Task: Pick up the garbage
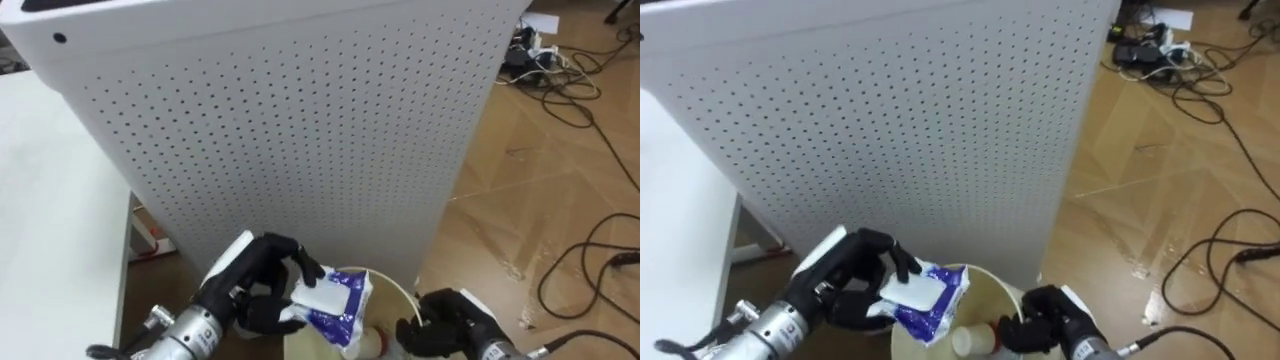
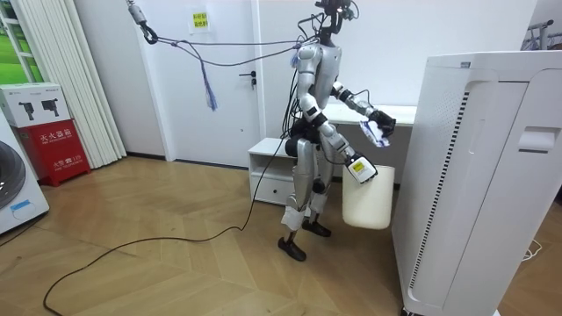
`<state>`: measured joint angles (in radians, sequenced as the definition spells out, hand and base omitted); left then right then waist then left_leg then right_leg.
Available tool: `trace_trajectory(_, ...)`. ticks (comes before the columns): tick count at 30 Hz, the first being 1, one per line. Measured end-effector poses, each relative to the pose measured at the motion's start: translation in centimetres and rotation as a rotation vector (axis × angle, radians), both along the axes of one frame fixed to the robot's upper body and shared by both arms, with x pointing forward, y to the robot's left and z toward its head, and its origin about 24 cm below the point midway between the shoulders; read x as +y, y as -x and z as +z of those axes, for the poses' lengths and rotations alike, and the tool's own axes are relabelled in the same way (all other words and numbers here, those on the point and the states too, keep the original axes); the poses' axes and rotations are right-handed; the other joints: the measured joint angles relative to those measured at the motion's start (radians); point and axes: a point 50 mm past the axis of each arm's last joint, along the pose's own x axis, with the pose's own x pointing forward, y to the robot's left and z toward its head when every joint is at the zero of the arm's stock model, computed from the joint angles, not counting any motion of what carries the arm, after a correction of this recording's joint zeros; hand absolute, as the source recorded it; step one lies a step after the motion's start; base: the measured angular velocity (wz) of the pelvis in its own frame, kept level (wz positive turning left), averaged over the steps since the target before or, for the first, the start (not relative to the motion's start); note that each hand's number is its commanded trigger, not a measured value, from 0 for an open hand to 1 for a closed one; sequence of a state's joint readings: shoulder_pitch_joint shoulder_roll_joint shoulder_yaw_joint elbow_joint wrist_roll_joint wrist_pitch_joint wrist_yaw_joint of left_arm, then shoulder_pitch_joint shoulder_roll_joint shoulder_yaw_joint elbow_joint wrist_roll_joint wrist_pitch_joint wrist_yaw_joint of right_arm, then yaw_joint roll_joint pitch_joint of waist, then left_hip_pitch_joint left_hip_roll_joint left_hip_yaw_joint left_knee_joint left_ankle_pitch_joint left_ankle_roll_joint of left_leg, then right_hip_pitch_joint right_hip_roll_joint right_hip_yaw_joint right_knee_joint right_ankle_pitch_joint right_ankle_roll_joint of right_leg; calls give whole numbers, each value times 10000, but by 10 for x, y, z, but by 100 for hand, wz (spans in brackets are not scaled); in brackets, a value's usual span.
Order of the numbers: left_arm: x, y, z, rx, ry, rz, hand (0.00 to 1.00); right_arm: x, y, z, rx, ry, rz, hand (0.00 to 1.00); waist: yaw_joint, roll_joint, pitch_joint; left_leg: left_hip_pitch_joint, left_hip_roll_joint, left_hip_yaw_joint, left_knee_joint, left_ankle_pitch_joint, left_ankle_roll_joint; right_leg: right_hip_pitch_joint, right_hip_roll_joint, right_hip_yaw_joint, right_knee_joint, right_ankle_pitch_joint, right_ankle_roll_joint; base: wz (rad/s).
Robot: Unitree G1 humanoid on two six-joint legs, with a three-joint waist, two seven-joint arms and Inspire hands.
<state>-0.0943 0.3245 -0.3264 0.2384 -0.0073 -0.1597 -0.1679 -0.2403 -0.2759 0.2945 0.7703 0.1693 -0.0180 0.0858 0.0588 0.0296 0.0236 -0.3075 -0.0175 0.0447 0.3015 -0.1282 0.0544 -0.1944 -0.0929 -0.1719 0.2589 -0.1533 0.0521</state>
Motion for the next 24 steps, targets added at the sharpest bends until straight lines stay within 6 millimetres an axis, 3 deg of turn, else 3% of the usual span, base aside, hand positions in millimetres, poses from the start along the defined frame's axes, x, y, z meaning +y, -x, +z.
trace_trajectory(7,-1,7,-21,819,-246,-87,100,3,-2,-2,93,-220,-65,100,46,-34,61,-227,-73,-89,4,7,10,-145,-105,-447,3,-36,-52,7)
trace_trajectory(8,-1,7,-21,829,-243,-85,71,3,-2,-1,25,-311,-107,100,48,-40,66,-302,-87,-91,21,9,15,-210,-119,-478,4,-36,-52,0)
trace_trajectory(9,0,7,-22,862,-245,-75,16,3,-2,-1,26,-319,-96,100,48,-54,75,-305,-93,-90,12,10,16,-225,-127,-472,7,-36,-52,0)
trace_trajectory(10,0,8,-24,933,-266,-58,0,5,-2,-2,50,-311,-9,100,48,-84,93,-304,-97,-84,-14,12,18,-242,-130,-464,8,-37,-51,0)
trace_trajectory(14,0,11,-27,1136,-246,-255,0,8,-2,-2,35,-403,75,100,47,-197,162,-379,-93,-80,-35,12,19,-335,-127,-467,8,-38,-51,0)
trace_trajectory(24,-12,23,-49,2327,13,-751,0,9,1,-5,215,-386,222,100,-15,-298,173,-389,-97,-99,82,13,20,-344,-142,-488,187,-85,-60,0)
